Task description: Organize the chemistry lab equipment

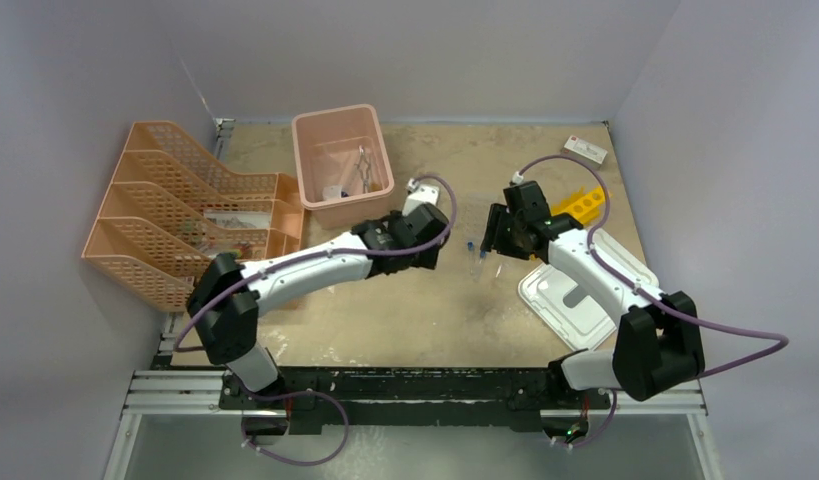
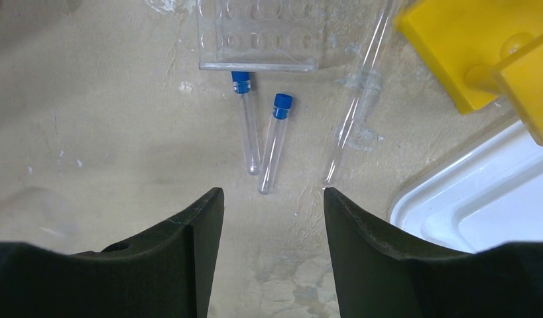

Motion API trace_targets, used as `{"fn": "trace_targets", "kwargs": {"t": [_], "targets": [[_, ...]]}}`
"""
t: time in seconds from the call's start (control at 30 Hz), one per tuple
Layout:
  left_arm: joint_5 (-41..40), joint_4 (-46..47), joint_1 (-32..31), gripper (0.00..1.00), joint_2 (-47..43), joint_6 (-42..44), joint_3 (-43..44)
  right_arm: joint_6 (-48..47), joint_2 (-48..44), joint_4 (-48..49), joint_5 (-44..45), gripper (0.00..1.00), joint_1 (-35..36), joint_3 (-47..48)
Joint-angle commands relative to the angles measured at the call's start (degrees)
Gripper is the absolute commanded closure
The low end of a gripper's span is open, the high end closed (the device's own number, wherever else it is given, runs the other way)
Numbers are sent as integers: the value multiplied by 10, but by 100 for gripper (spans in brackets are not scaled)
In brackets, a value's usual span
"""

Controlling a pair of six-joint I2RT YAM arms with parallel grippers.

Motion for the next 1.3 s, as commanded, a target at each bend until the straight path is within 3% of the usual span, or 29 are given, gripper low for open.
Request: {"fn": "trace_targets", "kwargs": {"t": [0.0, 0.23, 0.5, 1.03, 1.27], "targets": [[-38, -5, 65, 52, -80, -5, 72, 7, -26, 8, 12, 41, -1, 2], [20, -23, 224, 52, -68, 54, 193, 2, -21, 11, 36, 41, -1, 14], [108, -122, 337, 54, 88, 76, 319, -19, 4, 4, 67, 41, -6, 52], [254, -232, 377, 57, 274, 123, 415, -39, 59, 7, 80, 41, -15, 95], [242, -228, 377, 57, 317, 121, 424, -40, 64, 9, 77, 41, -16, 94]]}}
